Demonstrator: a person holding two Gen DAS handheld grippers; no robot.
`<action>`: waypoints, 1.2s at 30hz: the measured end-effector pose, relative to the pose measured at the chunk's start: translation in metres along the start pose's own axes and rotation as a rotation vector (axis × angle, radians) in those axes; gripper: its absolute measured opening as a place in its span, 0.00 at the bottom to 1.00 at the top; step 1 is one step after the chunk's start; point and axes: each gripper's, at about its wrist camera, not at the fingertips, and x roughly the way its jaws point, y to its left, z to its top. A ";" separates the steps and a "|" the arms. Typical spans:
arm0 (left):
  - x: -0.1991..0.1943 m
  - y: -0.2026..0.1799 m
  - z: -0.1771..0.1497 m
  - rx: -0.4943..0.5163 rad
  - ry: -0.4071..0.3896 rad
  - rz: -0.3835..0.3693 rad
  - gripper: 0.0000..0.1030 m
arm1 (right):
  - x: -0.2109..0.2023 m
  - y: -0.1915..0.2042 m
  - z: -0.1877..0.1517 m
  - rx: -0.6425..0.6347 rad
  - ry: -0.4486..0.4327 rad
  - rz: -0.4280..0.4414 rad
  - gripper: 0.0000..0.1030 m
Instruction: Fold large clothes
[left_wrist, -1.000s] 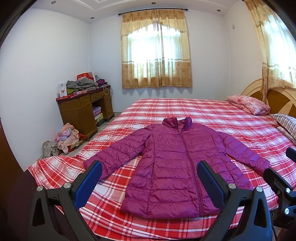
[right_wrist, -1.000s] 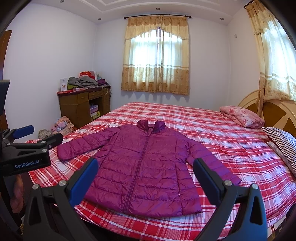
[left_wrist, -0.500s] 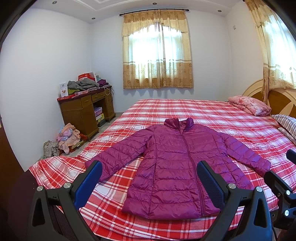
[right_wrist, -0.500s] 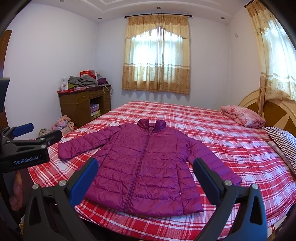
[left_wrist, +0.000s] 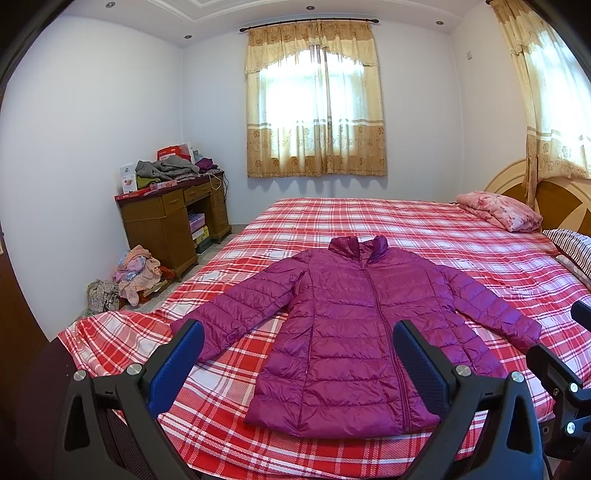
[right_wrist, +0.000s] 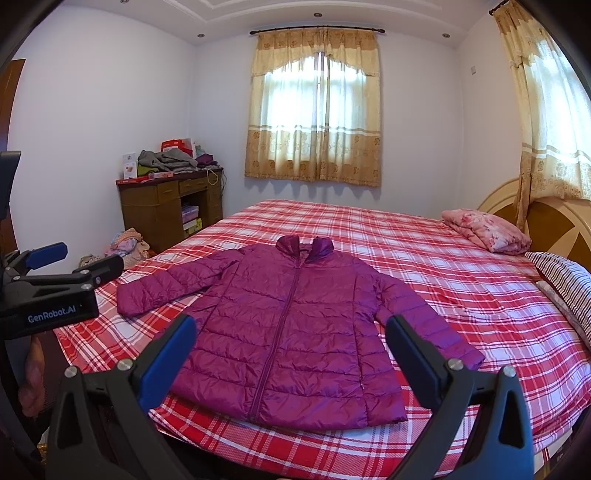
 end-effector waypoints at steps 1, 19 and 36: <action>0.000 0.000 0.000 0.000 0.000 0.000 0.99 | 0.000 0.000 0.000 0.000 0.000 0.000 1.00; 0.000 0.003 -0.001 -0.004 0.002 -0.001 0.99 | 0.001 0.004 -0.002 -0.001 0.005 0.001 1.00; 0.007 0.003 -0.005 0.000 0.023 -0.009 0.99 | 0.006 0.006 -0.006 -0.004 0.022 0.008 1.00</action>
